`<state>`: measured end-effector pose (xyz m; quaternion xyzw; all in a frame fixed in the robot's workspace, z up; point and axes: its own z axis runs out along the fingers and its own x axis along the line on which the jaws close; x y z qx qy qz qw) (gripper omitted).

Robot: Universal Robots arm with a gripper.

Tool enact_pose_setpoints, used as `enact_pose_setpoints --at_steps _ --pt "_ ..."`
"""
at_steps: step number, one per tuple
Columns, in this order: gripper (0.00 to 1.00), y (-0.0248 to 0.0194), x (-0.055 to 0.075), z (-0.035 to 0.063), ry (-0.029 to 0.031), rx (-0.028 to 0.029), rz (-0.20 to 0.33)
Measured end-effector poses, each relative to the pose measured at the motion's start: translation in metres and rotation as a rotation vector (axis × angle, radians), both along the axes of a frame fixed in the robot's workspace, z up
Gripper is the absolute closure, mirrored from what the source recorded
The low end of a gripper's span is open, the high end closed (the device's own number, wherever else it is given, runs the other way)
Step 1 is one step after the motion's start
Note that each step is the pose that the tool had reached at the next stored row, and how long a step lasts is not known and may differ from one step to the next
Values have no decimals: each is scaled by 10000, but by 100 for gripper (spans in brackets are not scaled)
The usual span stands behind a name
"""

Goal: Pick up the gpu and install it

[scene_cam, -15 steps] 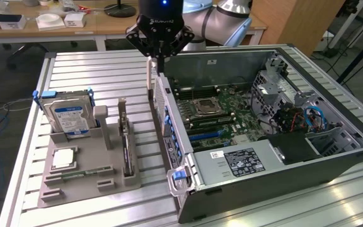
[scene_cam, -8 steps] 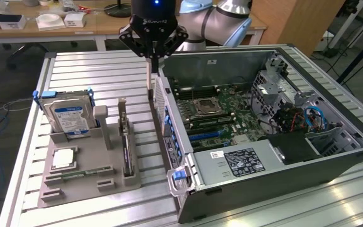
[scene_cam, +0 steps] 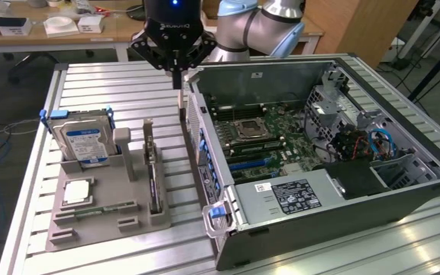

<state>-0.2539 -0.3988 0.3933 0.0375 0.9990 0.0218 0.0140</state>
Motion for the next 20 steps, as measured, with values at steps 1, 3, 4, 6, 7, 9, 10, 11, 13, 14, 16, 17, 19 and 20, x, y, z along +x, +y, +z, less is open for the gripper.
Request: enact_pose_setpoints --at_steps 1,3,4,6,7,9,10,11,13,14,16,17,19,20 --pt "89 0 -19 0 -1 0 0" --pt "89 0 -68 0 -7 0 1" --pt "89 0 -87 0 -8 0 4" --pt "89 0 -124 0 -9 -1 16" --pt "89 0 -145 0 -11 0 20" --pt "89 0 -204 0 -13 -1 22" --pt "89 0 -235 0 -16 -1 22" --pt "89 0 -259 0 -17 -1 22" --pt "89 0 -301 0 -16 0 23" --pt "89 0 -321 -1 -17 1 23" --pt "89 0 -362 0 -16 0 23" --pt "89 0 -379 0 -16 0 23" --pt "89 0 -417 0 -17 -1 23" --pt "89 0 -437 0 -18 0 22"
